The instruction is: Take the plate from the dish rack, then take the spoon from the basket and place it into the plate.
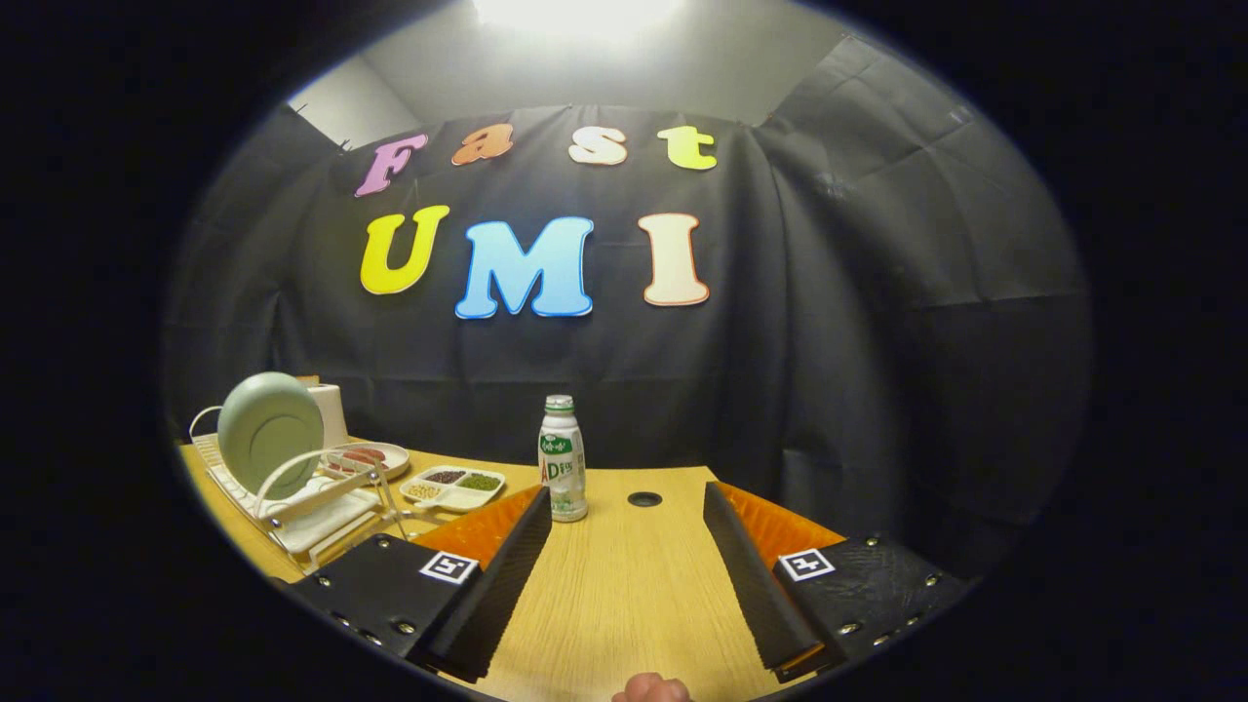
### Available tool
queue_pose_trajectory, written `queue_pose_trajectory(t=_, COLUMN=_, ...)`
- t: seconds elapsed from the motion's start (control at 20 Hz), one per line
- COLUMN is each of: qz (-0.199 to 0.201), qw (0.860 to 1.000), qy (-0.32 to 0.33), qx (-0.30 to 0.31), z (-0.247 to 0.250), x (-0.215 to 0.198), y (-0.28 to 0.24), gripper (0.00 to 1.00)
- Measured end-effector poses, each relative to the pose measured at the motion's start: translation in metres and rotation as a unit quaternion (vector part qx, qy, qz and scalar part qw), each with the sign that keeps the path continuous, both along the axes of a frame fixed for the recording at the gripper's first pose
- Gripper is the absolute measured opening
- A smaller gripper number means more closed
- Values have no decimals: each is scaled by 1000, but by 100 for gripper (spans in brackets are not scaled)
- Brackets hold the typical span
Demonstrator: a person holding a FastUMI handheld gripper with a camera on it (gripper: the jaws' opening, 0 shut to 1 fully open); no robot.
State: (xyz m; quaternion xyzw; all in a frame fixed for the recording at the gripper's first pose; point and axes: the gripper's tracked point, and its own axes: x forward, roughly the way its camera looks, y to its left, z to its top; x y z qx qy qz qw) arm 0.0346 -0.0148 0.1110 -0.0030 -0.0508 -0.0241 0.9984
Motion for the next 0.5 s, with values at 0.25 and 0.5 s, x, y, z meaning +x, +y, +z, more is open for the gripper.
queue_pose_trajectory(t=0.25, qz=-13, qw=999, qy=8, qx=30, z=64, x=-27, y=42, gripper=96)
queue_pose_trajectory(t=0.5, qz=-31, qw=999, qy=1, qx=34, z=122, x=-37, y=108, gripper=96)
